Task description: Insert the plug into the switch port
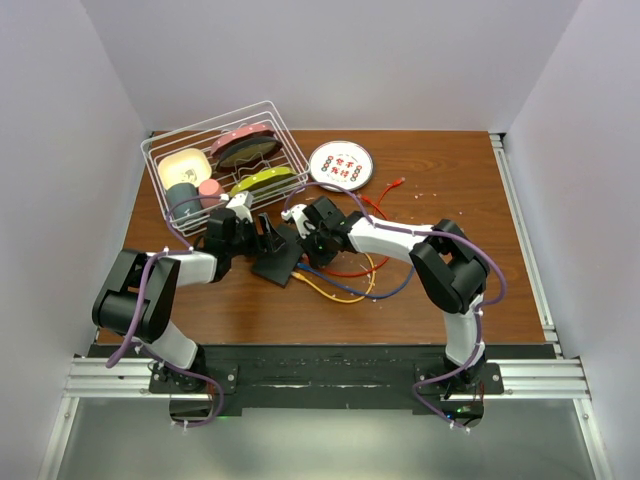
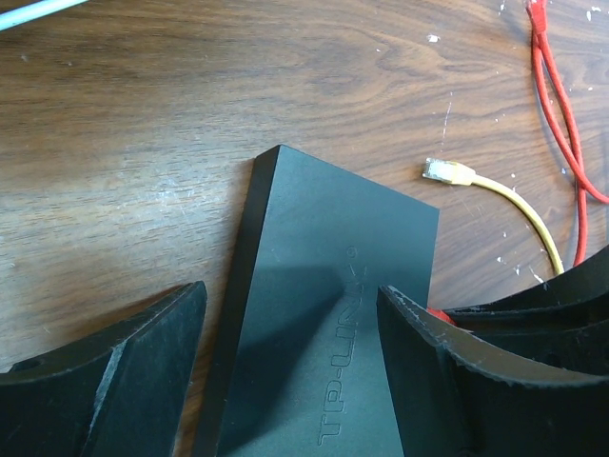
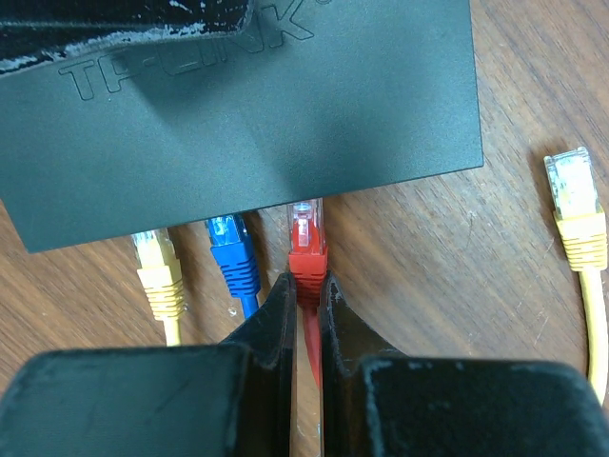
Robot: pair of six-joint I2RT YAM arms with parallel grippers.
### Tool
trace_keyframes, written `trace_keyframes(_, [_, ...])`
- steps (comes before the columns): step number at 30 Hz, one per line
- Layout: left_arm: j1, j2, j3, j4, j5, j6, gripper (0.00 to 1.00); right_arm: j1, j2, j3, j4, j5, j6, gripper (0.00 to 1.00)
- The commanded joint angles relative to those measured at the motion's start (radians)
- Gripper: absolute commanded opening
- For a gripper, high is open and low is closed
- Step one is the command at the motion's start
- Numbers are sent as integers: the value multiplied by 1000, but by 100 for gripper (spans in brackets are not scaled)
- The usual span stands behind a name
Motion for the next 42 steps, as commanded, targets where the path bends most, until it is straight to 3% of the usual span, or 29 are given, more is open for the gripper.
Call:
trace_keyframes(1, [8,2,-3,45,16,13,77,11,-2,41,13,-17,1,0])
trace_keyframes(22, [8,-1,-6,47,39,21,77,27,15,60,9,-13,-51,0])
trace_keyframes(35, [8,2,-29,65,94,29,62,27,47,107,39,-28,-45,0])
trace_keyframes(42, [8,8,-47,80,120,35,60,27,50,136,41,-57,-57,0])
